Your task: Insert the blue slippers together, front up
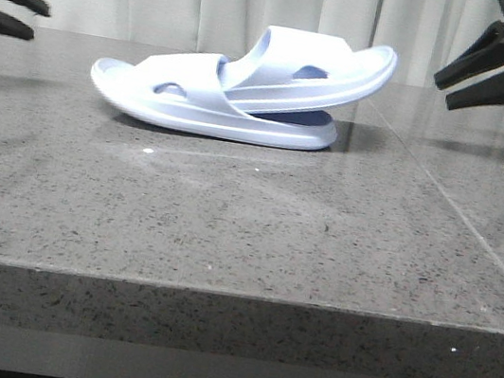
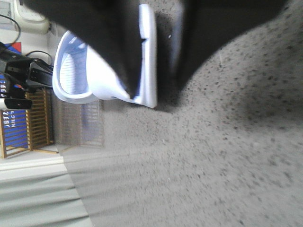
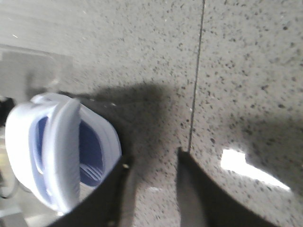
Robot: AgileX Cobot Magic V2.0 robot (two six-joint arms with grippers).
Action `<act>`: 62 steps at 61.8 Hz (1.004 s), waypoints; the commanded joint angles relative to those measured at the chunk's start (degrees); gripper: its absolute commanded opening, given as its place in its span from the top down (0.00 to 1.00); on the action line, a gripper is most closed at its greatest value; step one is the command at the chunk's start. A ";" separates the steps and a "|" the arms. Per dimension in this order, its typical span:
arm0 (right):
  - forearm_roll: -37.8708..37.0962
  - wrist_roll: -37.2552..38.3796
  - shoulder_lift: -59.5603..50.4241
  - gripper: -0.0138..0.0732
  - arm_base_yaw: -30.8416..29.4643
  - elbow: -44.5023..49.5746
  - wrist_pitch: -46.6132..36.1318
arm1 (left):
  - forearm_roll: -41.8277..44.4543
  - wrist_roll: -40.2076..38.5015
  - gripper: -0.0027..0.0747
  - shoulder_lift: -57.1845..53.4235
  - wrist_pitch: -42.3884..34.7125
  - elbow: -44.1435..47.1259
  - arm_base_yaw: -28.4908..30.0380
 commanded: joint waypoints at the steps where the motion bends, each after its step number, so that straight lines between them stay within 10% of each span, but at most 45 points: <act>1: -1.29 -0.25 -5.39 0.83 0.07 -2.17 2.02 | -2.35 -0.44 0.99 -4.64 5.34 -1.29 1.23; 6: -5.62 -0.39 -7.12 0.98 0.56 -2.17 1.50 | -0.20 -0.44 0.99 -5.83 5.34 -1.29 2.11; 39: -36.47 6.36 -22.13 0.97 13.12 0.20 -13.82 | 22.08 2.05 0.99 -25.65 -20.02 6.21 -0.68; 62: -38.95 6.31 -45.13 0.97 17.50 32.69 -46.40 | 23.91 11.58 0.99 -48.55 -43.53 25.25 -6.98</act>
